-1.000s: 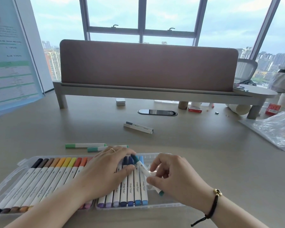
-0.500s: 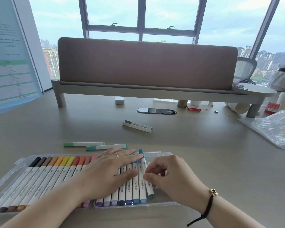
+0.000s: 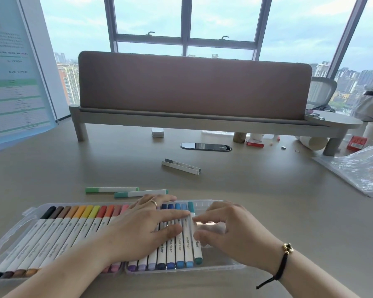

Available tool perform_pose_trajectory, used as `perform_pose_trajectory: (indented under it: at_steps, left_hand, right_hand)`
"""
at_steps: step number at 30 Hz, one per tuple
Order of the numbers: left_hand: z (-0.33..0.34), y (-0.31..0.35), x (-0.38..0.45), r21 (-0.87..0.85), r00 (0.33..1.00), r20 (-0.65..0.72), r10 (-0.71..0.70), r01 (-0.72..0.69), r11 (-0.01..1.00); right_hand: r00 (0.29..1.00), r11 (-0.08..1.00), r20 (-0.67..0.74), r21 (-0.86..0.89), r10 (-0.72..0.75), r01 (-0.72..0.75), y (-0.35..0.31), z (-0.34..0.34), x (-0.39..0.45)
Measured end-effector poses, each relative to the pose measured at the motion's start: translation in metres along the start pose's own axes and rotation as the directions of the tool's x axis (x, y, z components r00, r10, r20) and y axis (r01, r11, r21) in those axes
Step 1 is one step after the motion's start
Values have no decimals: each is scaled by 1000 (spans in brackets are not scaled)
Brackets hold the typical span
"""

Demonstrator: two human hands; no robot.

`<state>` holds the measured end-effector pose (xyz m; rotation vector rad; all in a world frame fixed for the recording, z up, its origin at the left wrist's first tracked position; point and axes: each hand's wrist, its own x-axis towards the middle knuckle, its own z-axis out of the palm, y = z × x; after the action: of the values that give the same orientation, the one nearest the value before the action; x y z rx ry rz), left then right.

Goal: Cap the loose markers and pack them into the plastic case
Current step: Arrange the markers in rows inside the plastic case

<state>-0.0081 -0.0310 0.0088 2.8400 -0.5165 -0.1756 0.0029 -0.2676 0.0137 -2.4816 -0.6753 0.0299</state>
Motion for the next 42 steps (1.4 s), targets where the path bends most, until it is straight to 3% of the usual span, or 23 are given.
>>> perform_pose_trajectory:
  at_steps: [5, 24, 42]
  left_hand:
    - [0, -1, 0, -3, 1000, 11, 13, -13, 1000]
    - [-4, 3, -5, -44, 999, 2, 51, -51, 998]
    - [-4, 5, -5, -52, 999, -17, 37, -37, 998]
  right_hand:
    - [998, 998, 55, -52, -18, 21, 3, -1, 2]
    - [999, 999, 32, -20, -25, 25, 4, 2, 1]
    - [988, 973, 7, 175, 153, -152, -6, 14, 4]
